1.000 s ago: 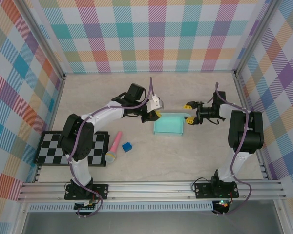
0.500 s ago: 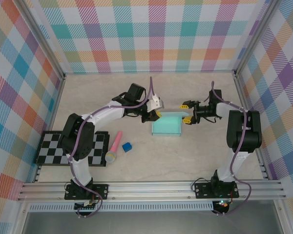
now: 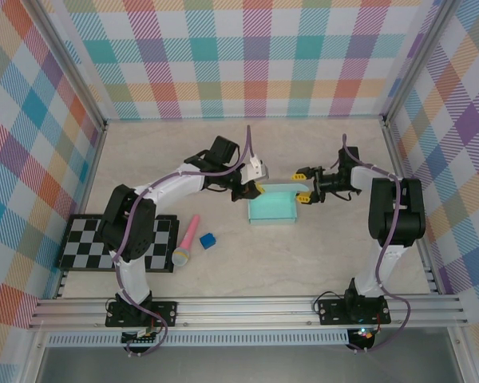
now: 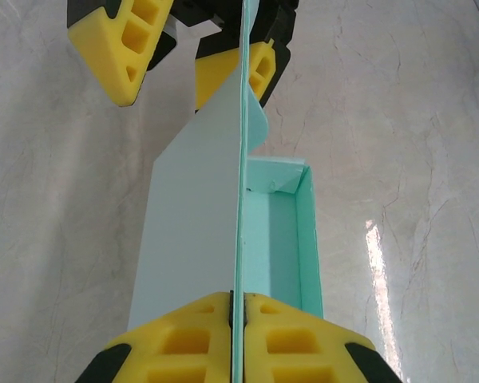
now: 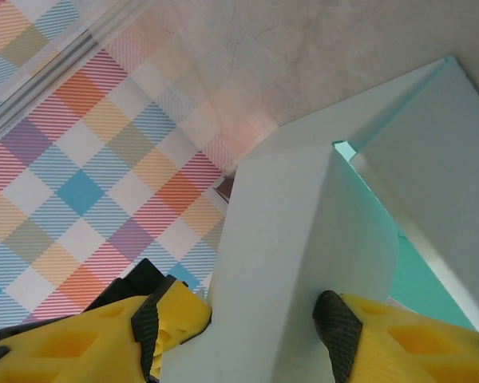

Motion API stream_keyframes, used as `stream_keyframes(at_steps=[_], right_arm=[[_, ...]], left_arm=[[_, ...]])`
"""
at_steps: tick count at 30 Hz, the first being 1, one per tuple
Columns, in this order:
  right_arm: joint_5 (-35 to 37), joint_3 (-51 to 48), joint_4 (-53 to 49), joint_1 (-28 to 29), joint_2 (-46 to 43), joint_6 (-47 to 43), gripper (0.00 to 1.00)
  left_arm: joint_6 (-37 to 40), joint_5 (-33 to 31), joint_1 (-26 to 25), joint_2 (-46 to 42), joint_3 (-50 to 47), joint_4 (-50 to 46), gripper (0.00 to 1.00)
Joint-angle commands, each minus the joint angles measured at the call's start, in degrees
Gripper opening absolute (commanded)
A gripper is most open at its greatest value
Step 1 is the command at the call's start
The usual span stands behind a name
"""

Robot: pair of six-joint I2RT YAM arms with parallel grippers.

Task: Fold the paper box

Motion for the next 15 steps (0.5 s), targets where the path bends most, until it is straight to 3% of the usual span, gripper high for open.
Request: stream_keyframes(at_steps=[1,10,15], right_arm=[[-0.8,0.4,-5.2,1.9,1.0,-4.0,0.59],[0.9,1.2,-13.2,-2.4,0.4,-14.7,0.63],[5.1,1.2,-15.9,-5.0,-4.1,-21.1,0.64]], left_arm=[[3.4,-1.5,-2.8,0.8,-2.1,-4.0,0.08],[5.6,-6.5,-5.2,-1.8,-7.6,-1.7,0.09],[7.1,-10.3,-7.0,-2.6,-10.0,-1.0,0.1]])
